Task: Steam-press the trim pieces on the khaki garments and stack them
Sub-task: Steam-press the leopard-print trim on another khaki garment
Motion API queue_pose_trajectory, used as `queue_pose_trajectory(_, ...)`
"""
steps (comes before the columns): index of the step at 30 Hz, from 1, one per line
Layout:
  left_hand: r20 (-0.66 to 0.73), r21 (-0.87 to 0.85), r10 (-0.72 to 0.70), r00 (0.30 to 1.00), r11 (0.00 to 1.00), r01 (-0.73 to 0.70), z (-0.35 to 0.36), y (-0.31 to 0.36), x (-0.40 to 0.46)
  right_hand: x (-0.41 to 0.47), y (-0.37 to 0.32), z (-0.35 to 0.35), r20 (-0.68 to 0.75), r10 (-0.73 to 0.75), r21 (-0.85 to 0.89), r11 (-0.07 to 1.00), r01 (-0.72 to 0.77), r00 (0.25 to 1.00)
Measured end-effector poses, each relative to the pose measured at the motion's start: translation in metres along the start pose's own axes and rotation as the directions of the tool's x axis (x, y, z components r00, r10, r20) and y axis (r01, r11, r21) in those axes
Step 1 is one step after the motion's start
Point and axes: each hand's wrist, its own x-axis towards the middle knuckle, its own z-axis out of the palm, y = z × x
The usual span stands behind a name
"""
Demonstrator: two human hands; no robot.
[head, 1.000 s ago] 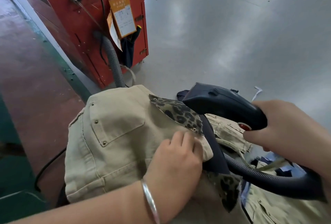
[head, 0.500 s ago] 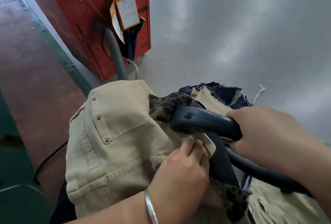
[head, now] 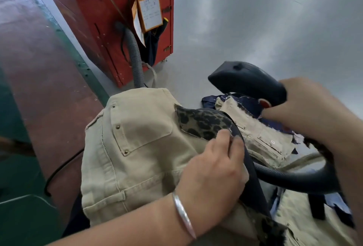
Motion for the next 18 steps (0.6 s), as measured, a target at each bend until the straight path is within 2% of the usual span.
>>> queue_pose_trajectory(3,0.034,0.111,0.028,0.999,0.993,-0.032,0.009,0.008,0.003,-0.034,0.010,-0.007,-0.010,0.025,-0.011,1.000,-0.025,1.000)
queue_pose_trajectory(6,0.062,0.048,0.028,0.998,0.998,-0.031,0.008,0.009,-0.010,-0.061,0.014,-0.006,0.040,0.023,-0.007,1.000,-0.023,0.999)
queue_pose_trajectory(8,0.000,0.061,0.068,0.998,0.996,-0.068,0.013,0.012,-0.019,-0.070,0.016,-0.001,0.090,0.007,-0.055,0.999,-0.002,0.996)
queue_pose_trajectory(12,-0.134,0.089,0.058,0.989,0.995,-0.046,0.026,0.018,-0.027,-0.070,0.005,0.013,0.186,0.021,-0.285,0.958,0.033,0.982)
queue_pose_trajectory(15,-0.172,0.057,0.064,0.983,0.997,-0.055,0.026,0.017,-0.025,-0.057,-0.012,0.020,0.151,0.010,-0.395,0.917,0.051,0.988)
queue_pose_trajectory(18,-0.155,0.033,0.076,0.985,0.997,-0.072,0.025,0.014,-0.023,-0.024,-0.033,0.029,0.107,-0.064,-0.374,0.922,0.100,0.992)
